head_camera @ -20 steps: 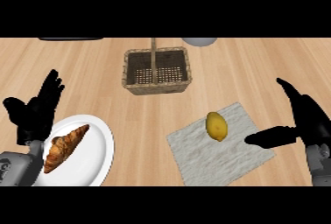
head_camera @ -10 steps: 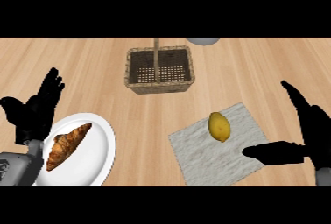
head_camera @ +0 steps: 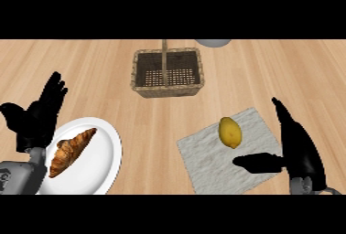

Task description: Pick the lemon from the placemat and place it in the basket

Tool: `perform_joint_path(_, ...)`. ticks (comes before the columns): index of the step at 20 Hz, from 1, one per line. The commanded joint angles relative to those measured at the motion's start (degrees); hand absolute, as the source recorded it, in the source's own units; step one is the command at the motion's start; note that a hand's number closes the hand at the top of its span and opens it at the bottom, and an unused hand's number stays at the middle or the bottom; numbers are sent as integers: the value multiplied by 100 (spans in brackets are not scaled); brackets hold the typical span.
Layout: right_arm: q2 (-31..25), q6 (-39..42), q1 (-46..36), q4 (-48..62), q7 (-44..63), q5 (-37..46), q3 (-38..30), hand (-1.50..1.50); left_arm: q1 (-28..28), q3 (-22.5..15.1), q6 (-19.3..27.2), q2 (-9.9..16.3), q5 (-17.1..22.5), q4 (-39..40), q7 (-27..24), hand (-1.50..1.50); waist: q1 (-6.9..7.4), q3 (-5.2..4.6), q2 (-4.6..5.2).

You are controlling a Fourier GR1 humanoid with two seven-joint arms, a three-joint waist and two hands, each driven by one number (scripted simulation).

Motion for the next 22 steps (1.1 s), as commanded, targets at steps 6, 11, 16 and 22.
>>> perform_joint_path(6, 783, -543, 343, 558, -423, 1112, 201, -150, -143, 450, -417, -201, -270, 267, 13, 0, -9, 0, 1)
perform_joint_path(11, 652, -433, 630, 479, -1048, 804, -243, -150, 14, 521, -392, -449, -461, -209, 293, 0, -7, 1, 0)
perform_joint_path(16, 1231, -760, 307, 1196, -1172, 1131, -102, -150, 75, 395, -341, -570, -782, -669, 744, 0, 20, 3, -1)
perform_joint_path(22, 1585, -364, 13, 1077, -724, 1526, -81, -150, 137, 844, -861, -681, -836, -72, 174, 0, 6, 0, 1)
